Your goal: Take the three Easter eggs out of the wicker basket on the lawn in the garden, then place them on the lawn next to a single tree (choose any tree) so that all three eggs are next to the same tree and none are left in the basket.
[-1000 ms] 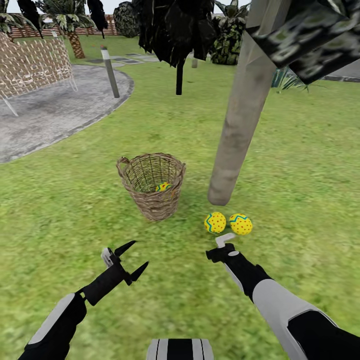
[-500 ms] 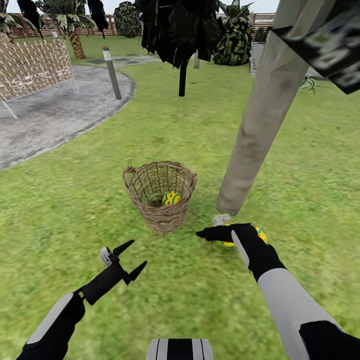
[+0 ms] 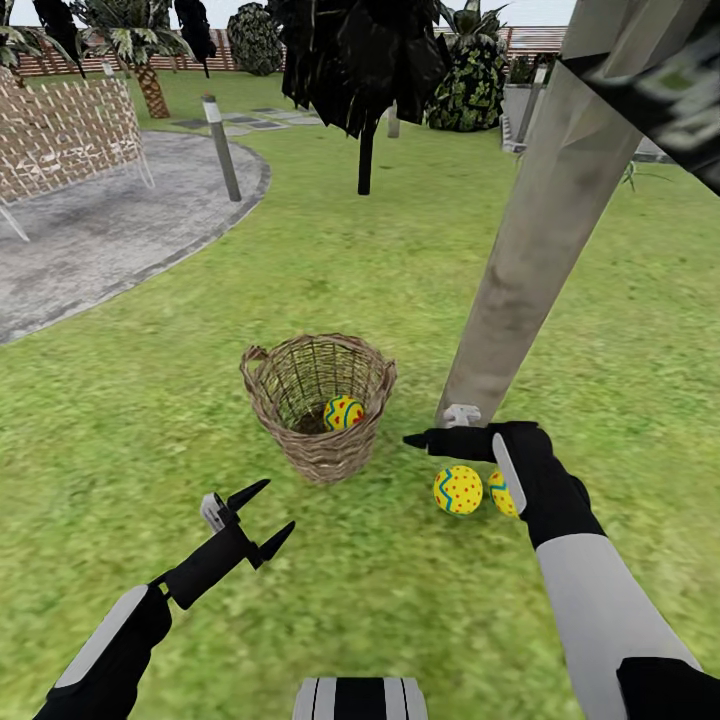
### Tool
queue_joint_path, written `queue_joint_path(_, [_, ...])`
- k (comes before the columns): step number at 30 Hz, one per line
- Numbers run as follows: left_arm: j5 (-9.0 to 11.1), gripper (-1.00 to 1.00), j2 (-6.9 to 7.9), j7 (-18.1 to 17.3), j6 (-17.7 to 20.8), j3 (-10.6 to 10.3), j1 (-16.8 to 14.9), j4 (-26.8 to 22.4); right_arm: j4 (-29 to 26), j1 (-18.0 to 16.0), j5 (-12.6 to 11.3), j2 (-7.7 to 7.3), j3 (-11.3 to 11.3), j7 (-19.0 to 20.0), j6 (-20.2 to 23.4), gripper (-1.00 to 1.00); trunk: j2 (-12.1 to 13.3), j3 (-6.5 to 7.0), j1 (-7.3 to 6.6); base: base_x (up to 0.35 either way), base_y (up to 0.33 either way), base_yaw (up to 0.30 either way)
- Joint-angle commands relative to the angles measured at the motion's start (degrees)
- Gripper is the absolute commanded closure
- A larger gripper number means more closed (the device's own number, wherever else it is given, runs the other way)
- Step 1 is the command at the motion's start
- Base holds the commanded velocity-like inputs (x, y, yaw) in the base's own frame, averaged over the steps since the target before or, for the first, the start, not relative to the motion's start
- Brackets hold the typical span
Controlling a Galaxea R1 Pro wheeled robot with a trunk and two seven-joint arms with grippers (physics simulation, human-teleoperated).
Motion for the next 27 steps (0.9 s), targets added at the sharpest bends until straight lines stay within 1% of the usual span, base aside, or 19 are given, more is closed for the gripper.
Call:
queue_joint_path(1, [-0.33, -1.00, 0.06, -0.58, 0.01, -0.13, -0.03, 0.05, -0.03, -0.03, -0.06, 0.01, -0.11, 0.15, 0.33, -1.00, -0.01, -0.04, -0.01, 0.000, 0.000, 0.000])
queue_joint_path(5, [-0.32, -1.00, 0.06, -0.59, 0.02, -0.16, -0.03, 0.08, -0.22, -0.03, -0.06, -0.39, -0.36, 0.17, 0.33, -1.00, -0.01, -0.04, -0.01, 0.000, 0.138, 0.000])
queue_joint_path(10, [-0.35, -1.00, 0.04, -0.57, 0.02, -0.16, -0.03, 0.18, -2.72, -0.03, -0.09, -0.91, -2.87, 0.24, 0.41, -1.00, -0.01, -0.04, -0.01, 0.000, 0.282, 0.000])
queue_joint_path(12, [-0.33, -1.00, 0.04, -0.58, 0.02, -0.16, -0.03, 0.15, -3.29, 0.02, -0.12, -0.95, -3.51, 0.24, 0.45, -1.00, -0.01, -0.04, -0.01, 0.000, 0.292, 0.000])
queue_joint_path(18, [-0.32, -1.00, 0.05, -0.59, 0.02, -0.16, -0.03, 0.07, -5.16, 0.18, -0.15, -1.18, -4.03, 0.24, 0.57, -1.00, -0.01, -0.04, -0.01, 0.000, 0.294, 0.000])
queue_joint_path(19, [-0.32, -1.00, 0.06, -0.59, 0.02, -0.16, -0.03, 0.09, -5.83, 0.31, -0.18, -1.52, -4.05, 0.29, 1.05, -1.00, -0.01, -0.04, -0.01, 0.000, 0.207, 0.000])
queue_joint_path(20, [-0.34, -1.00, 0.03, -0.57, 0.02, -0.16, -0.03, 0.12, -6.77, 0.52, -0.16, -1.67, -4.09, 0.29, 3.21, -1.00, -0.01, -0.04, -0.01, 0.000, 0.085, 0.000])
queue_joint_path(22, [-0.33, -1.00, 0.02, -0.57, 0.02, -0.16, -0.03, 0.17, -7.89, 0.61, -0.10, -1.76, -4.12, 0.26, 5.17, -1.00, -0.01, -0.04, -0.01, 0.000, 0.044, 0.000])
queue_joint_path(24, [-0.33, -1.00, 0.02, -0.57, 0.02, -0.16, -0.03, 0.20, -8.49, 0.65, -0.08, -1.82, -4.16, 0.25, 6.00, -1.00, -0.01, -0.04, -0.01, 0.000, 0.021, 0.000])
queue_joint_path(27, [-0.32, -1.00, 0.00, -0.58, 0.02, -0.04, -0.03, 0.07, -8.93, 0.67, -0.07, -2.02, -5.46, 0.24, 6.50, -1.00, -0.01, -0.04, -0.01, 0.000, 0.003, 0.000])
